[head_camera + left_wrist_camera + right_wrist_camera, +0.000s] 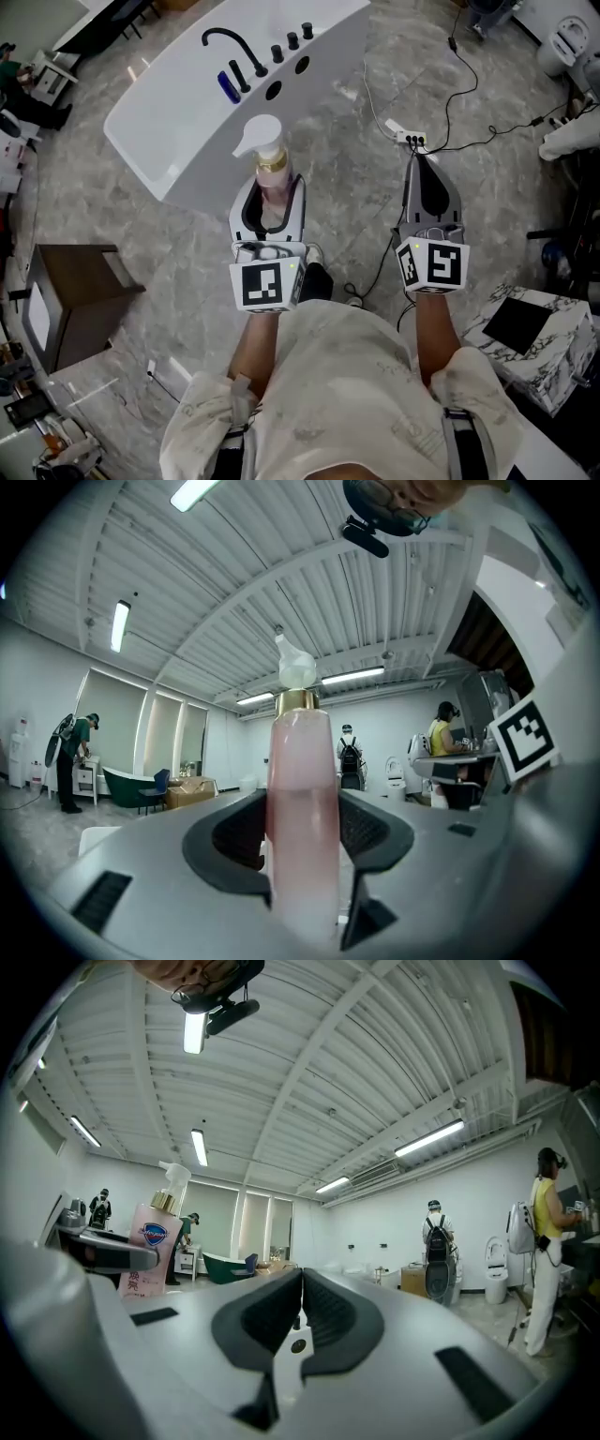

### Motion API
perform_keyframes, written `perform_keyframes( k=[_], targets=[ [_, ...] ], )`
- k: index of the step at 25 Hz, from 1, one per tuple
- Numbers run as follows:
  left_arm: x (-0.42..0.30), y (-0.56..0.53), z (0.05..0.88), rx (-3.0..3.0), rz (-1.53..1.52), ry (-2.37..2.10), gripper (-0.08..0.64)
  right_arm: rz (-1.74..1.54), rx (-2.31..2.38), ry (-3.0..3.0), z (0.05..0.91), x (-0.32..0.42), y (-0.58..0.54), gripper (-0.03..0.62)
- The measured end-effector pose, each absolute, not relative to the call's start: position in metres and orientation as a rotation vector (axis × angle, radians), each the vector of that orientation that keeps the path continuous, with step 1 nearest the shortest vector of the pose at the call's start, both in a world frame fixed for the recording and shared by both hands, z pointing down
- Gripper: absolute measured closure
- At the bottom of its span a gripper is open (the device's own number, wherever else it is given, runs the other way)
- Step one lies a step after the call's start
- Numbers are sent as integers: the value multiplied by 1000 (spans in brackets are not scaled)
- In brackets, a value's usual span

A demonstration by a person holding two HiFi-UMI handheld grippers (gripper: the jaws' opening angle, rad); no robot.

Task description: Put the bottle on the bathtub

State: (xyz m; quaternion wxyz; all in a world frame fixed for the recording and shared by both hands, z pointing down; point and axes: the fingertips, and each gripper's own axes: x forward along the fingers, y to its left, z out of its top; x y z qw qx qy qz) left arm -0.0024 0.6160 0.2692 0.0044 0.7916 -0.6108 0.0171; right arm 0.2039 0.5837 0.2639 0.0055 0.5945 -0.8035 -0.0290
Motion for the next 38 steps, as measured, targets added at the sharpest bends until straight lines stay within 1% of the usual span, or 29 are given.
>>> perform_keyframes(
  k=[9, 21, 29, 33, 38],
  targets=[
    [-60, 538, 268, 2553, -5, -1841, 339, -94, 1861, -2501, 259, 134, 508, 603],
    [-99, 493, 273, 2552, -28, -1804, 339, -106, 1838, -2470, 261, 90, 468, 603],
    [-109, 470, 283, 2523, 5, -1838, 339, -79, 1779, -2506, 275, 74, 437, 603],
    [-111, 445, 281, 2518, 14, -1858, 339, -82, 1756, -2537, 275, 67, 408, 603],
    [-98, 400, 275, 2545, 6, -1832, 339, -64, 1781, -2544, 277, 76, 363, 603]
  ],
)
